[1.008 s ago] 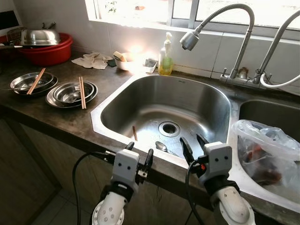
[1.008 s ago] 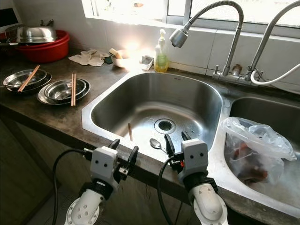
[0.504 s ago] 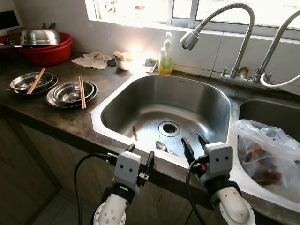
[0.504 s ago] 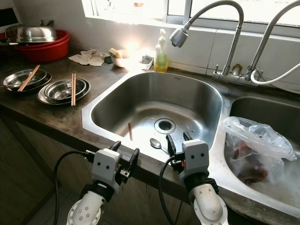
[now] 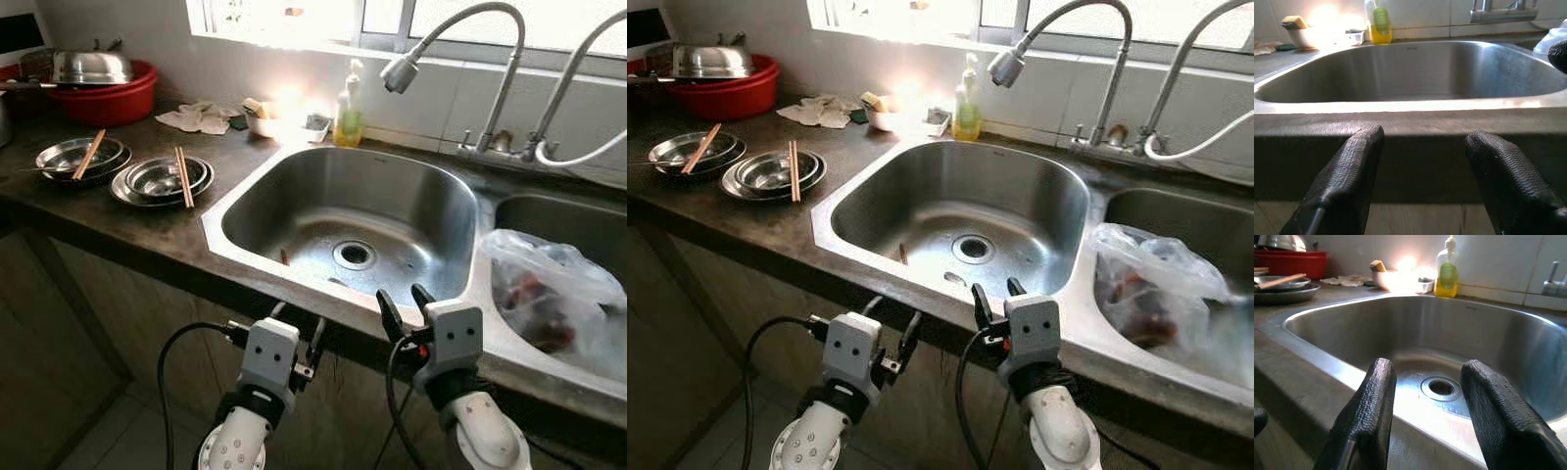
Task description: Kitchen organization
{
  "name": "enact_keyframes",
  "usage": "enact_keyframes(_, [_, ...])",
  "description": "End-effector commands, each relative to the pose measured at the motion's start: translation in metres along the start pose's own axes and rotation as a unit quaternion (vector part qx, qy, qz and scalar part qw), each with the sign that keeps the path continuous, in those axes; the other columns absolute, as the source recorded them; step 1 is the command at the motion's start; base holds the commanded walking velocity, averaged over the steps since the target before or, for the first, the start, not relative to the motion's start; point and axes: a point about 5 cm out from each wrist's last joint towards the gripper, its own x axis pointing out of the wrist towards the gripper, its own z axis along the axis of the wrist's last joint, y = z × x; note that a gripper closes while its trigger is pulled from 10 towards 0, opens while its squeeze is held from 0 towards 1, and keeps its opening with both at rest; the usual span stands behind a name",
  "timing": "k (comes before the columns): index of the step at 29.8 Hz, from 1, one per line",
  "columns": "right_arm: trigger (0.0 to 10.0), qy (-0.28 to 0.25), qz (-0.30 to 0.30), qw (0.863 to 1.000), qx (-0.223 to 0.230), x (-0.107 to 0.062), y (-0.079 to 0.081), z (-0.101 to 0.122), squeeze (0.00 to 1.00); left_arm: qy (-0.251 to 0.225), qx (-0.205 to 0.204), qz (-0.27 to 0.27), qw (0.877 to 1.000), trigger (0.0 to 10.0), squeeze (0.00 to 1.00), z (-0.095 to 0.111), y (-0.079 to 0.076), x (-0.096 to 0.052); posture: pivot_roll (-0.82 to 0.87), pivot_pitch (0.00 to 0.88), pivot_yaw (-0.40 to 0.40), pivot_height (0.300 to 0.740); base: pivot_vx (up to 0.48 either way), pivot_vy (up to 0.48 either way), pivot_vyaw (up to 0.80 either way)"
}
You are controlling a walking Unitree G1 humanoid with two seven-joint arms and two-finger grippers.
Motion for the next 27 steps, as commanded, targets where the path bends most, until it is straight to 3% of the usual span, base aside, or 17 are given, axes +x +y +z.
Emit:
enact_keyframes(1, [10.0,0.000,-0.005,1.000,-0.004,0.0001,-0.0018,0.0016,0.00,0.007,-0.004,0.001,1.000,10.0,0.00,-0.0008,-0.0017,-0.0005,0.12,0.004,-0.041,0.740,-0.304,0.000,0.00])
enact_keyframes(27, [10.0,0.017,-0.009,1.000,-0.015,-0.0034,-0.0025,-0.0058,0.00,0.017,-0.007,-0.010,1.000,10.0,0.00,-0.0047,-0.0041,-0.0007,0.11,0.000,-0.030,0.740,-0.311,0.000,0.00])
